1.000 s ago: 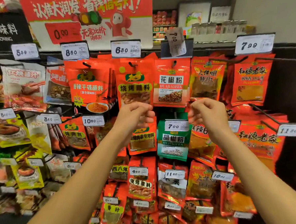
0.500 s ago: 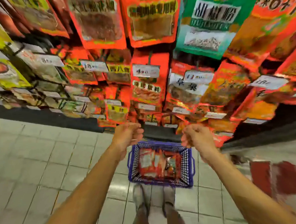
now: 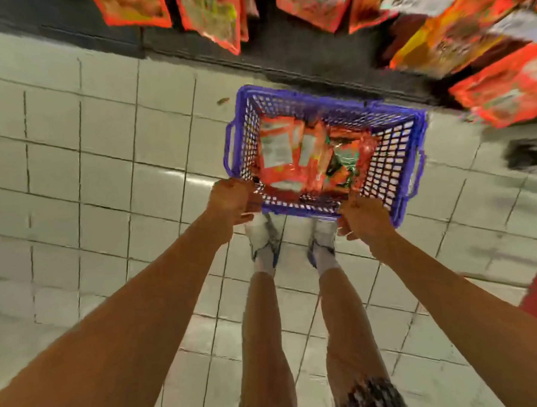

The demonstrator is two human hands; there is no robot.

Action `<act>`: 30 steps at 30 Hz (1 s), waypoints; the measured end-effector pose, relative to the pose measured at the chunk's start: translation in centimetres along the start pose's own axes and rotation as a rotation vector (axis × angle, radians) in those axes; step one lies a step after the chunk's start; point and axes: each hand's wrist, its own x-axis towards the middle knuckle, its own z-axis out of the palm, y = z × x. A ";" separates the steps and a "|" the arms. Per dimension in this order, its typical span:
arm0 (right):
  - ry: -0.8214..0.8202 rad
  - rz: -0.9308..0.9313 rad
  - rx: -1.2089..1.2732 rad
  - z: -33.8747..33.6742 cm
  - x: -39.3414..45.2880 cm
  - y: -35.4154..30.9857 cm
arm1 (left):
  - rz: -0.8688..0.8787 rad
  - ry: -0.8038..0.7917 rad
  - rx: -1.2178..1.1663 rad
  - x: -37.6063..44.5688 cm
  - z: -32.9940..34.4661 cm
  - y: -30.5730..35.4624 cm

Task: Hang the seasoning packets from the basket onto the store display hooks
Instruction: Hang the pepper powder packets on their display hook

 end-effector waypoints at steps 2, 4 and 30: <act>0.016 -0.026 -0.103 1.5 4.2 1.8 | -0.014 -0.008 0.041 4.2 1.0 -1.4; 0.020 -0.155 -0.319 3.0 8.0 2.8 | -0.028 -0.019 0.062 8.0 1.7 -2.5; -0.411 -0.572 -0.665 8.9 23.0 -1.2 | 0.495 0.002 0.649 28.1 3.9 -9.7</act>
